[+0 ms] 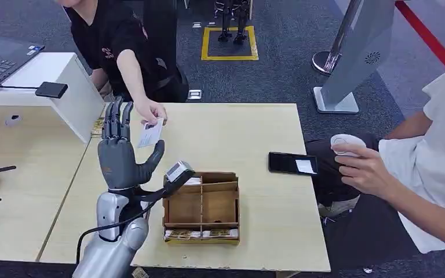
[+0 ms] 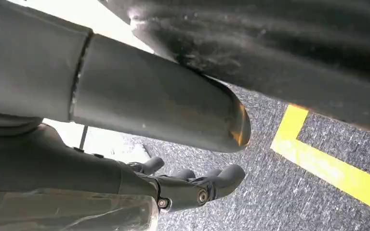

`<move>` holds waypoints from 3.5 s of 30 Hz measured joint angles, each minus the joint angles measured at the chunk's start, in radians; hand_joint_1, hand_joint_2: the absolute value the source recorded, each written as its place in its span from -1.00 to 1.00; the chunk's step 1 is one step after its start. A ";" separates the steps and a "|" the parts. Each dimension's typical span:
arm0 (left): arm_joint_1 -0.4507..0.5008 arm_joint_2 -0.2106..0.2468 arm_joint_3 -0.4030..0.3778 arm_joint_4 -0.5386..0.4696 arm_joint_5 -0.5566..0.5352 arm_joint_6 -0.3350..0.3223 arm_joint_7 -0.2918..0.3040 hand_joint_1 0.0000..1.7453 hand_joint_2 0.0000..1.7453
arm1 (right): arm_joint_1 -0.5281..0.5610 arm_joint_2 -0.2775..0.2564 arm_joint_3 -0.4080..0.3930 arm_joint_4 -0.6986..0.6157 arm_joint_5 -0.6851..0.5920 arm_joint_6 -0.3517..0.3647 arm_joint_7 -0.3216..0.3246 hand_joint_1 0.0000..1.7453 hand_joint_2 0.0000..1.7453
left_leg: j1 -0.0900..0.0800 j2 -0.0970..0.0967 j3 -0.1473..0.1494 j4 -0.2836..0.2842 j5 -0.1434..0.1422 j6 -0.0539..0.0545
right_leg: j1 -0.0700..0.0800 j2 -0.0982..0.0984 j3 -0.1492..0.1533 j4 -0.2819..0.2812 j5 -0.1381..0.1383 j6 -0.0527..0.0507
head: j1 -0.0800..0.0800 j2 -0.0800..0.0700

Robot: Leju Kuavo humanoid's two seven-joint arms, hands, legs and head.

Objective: Pass the card to the sensor for recognition and then transmit it.

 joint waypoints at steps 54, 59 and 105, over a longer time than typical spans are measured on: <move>0.275 0.113 -0.194 -0.156 0.172 -0.019 0.031 1.00 1.00 | 0.017 -0.003 -0.010 0.009 -0.060 -0.021 -0.031 -1.00 -1.00 | 0.000 0.000 0.000 0.000 0.000 0.000 | 0.000 0.000 0.000 0.000 0.000 0.000 | 0.000 0.000; 0.286 0.128 -0.215 -0.156 0.385 -0.109 0.015 1.00 1.00 | 0.020 -0.003 -0.019 0.008 -0.065 -0.016 -0.030 -1.00 -1.00 | 0.000 0.000 0.000 0.000 0.000 0.000 | 0.000 0.000 0.000 0.000 0.000 0.000 | 0.000 0.000; 0.235 0.161 0.008 -0.201 0.981 -0.423 0.040 1.00 1.00 | 0.032 0.004 -0.034 -0.023 -0.056 0.016 -0.019 -1.00 -1.00 | 0.000 0.000 0.000 0.000 0.000 0.000 | 0.000 0.000 0.000 0.000 0.000 0.000 | 0.000 0.000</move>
